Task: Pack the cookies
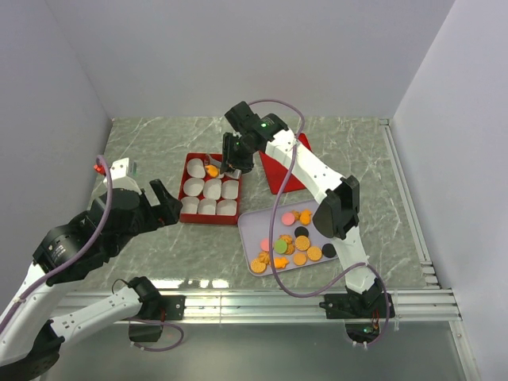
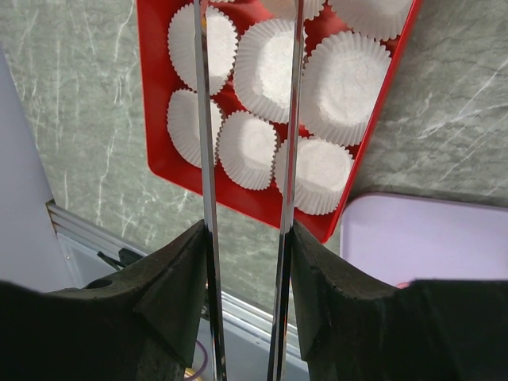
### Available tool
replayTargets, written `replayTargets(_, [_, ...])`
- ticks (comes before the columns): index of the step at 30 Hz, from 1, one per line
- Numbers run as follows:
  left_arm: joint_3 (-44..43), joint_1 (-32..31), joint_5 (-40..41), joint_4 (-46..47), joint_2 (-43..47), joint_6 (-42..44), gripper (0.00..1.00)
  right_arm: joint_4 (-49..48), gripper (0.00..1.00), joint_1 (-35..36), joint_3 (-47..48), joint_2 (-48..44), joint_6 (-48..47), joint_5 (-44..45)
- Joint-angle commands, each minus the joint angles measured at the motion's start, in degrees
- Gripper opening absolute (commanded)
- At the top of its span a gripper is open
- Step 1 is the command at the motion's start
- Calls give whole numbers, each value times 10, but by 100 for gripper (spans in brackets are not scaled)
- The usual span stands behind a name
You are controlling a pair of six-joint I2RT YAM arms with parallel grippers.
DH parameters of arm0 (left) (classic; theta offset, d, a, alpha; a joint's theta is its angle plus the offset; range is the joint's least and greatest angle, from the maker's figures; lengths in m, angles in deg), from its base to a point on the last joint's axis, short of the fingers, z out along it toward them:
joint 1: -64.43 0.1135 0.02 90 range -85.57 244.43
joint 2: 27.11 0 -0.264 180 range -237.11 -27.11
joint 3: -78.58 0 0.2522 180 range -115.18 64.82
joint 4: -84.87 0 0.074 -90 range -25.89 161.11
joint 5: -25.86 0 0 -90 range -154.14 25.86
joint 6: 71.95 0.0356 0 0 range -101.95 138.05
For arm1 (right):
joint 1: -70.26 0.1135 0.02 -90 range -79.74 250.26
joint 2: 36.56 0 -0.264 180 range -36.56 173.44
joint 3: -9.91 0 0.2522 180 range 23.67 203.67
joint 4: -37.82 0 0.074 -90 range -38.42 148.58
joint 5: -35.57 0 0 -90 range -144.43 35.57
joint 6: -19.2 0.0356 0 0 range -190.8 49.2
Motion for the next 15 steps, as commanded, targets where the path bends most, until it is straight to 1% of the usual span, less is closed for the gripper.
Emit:
replayTargets(1, [-13,-1,-10,18,-4,14,99,-10,50,-2,14,-54,4,11])
replayTargets(7, [-7,-1,-20,34,-4,14,99,2,49,-2,-21,-119,3,35])
replayTargets(11, [3,-2,-36,48,-4,14,99,19,49,-1,-58,-183,1,60])
replayTargets(13, [9,-1,-42,61,-7,16,99,26,49,-2,-96,-211,2,82])
replayTargets(14, [11,-2,-49,64,-9,20,99,32,49,-4,-114,-241,3,89])
replayTargets(15, [14,-1,-53,68,-14,21,99,34,48,-6,-157,-260,4,106])
